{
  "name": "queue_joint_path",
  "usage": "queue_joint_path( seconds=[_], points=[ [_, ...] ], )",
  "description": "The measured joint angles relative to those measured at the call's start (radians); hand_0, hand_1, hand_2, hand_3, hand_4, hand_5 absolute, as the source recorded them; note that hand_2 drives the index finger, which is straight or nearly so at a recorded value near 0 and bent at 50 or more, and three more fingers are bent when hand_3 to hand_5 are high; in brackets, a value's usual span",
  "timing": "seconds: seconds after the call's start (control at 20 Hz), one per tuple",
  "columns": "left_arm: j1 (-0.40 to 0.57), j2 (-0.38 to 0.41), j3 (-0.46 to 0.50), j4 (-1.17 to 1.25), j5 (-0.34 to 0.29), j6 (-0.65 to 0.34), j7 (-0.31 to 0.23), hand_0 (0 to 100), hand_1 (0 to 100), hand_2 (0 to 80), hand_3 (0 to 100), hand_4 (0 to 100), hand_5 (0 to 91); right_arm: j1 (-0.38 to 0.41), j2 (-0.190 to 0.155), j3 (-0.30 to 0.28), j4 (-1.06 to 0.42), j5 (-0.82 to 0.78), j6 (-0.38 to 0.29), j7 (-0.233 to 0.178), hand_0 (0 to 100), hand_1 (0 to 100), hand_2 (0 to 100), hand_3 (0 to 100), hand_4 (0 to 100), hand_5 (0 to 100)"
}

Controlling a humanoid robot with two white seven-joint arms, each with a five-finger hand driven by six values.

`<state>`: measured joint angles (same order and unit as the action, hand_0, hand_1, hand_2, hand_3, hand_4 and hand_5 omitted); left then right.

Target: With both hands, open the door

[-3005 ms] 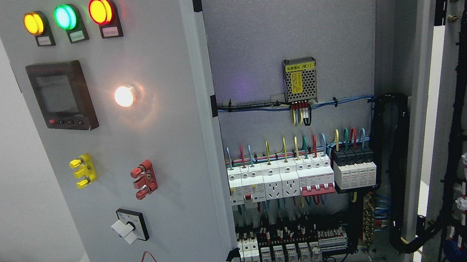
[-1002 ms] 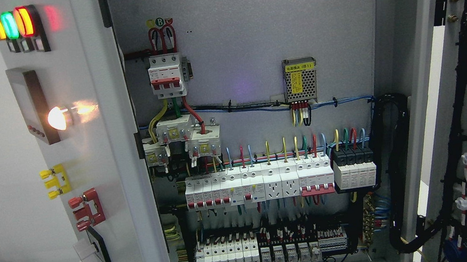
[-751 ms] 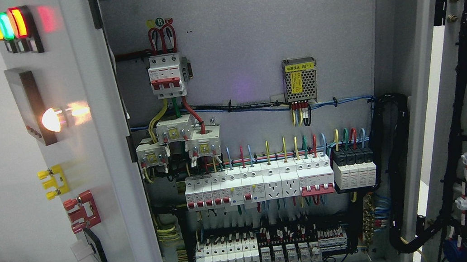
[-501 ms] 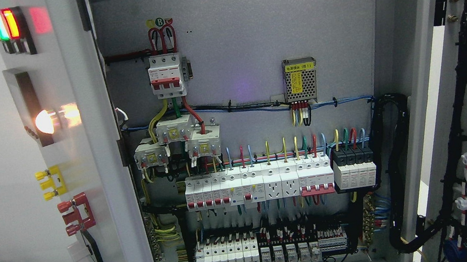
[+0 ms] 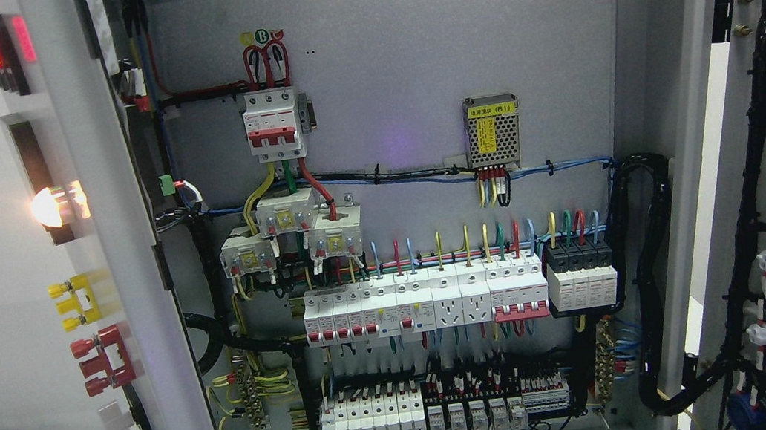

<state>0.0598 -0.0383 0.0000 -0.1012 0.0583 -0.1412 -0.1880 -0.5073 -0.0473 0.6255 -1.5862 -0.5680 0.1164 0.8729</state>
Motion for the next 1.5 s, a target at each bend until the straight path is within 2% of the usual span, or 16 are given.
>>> queue_joint_path(
  seconds=[0.65, 1.5],
  points=[
    [0.0, 0.0, 0.0, 0.0, 0.0, -0.001, 0.0, 0, 0, 0.0, 0, 0, 0.0, -0.006, 0.033, 0.026, -0.006, 0.002, 0.009, -0.014, 38, 0, 0, 0, 0, 0],
    [0.0, 0.0, 0.0, 0.0, 0.0, -0.001, 0.0, 0, 0, 0.0, 0, 0, 0.0, -0.009, 0.044, 0.051, -0.004, 0.009, 0.005, -0.019, 38, 0, 0, 0, 0, 0]
  ],
)
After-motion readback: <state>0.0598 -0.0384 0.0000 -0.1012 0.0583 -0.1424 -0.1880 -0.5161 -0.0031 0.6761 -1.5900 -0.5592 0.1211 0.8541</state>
